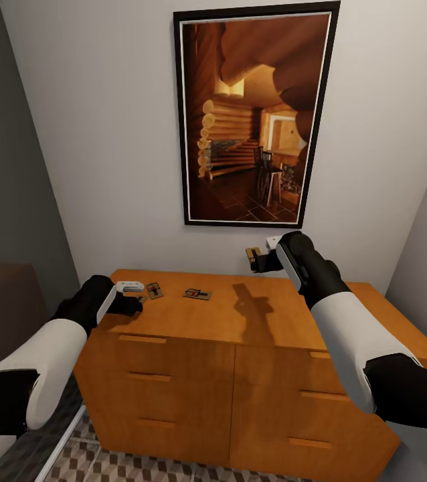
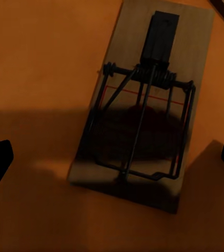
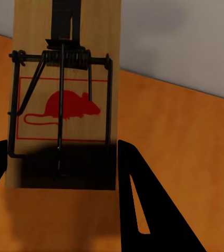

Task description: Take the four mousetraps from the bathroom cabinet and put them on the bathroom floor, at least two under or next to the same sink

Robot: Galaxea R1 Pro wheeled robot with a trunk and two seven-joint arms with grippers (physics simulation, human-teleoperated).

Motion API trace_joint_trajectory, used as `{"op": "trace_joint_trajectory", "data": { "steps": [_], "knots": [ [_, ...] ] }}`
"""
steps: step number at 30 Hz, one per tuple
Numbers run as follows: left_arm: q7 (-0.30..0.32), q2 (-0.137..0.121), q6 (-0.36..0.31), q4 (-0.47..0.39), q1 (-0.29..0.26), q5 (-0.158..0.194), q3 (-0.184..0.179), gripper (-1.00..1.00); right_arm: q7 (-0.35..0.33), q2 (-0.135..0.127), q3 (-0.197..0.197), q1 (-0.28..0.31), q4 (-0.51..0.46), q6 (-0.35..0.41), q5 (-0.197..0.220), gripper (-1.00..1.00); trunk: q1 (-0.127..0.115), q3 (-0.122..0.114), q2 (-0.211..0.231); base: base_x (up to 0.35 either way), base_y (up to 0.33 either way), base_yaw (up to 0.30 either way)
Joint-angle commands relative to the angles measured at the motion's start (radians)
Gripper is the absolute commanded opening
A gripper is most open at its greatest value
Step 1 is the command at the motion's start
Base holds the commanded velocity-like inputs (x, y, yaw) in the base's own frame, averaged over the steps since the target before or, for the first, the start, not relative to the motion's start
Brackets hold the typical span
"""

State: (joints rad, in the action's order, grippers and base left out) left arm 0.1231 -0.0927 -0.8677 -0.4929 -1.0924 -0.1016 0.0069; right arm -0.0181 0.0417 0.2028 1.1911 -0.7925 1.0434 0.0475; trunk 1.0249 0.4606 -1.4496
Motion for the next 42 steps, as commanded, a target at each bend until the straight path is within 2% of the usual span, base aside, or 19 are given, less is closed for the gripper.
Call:
{"op": "trace_joint_trajectory", "data": {
  "steps": [1,19,20,42],
  "knots": [
    [0.010,0.000,-0.004,0.031,0.000,-0.007,0.001,1.00,0.001,0.000,0.001,0.001,-0.001,0.004,0.007,-1.00,0.000,0.001,0.000,0.000,0.000,0.000],
    [0.010,0.002,0.003,0.069,0.000,-0.009,0.001,1.00,0.001,0.000,0.001,0.001,-0.001,0.004,0.006,-1.00,0.000,0.001,0.000,0.000,0.000,0.000],
    [0.010,0.002,0.003,0.069,0.000,-0.009,0.001,-1.00,0.001,0.000,0.001,0.001,-0.001,0.004,0.006,-1.00,0.000,0.001,0.000,0.000,0.000,0.000],
    [0.010,0.003,0.003,0.057,0.000,-0.010,0.000,-1.00,0.001,0.000,0.001,0.001,-0.001,0.004,0.008,-1.00,0.000,0.001,0.000,0.000,0.000,0.000]
  ]
}}
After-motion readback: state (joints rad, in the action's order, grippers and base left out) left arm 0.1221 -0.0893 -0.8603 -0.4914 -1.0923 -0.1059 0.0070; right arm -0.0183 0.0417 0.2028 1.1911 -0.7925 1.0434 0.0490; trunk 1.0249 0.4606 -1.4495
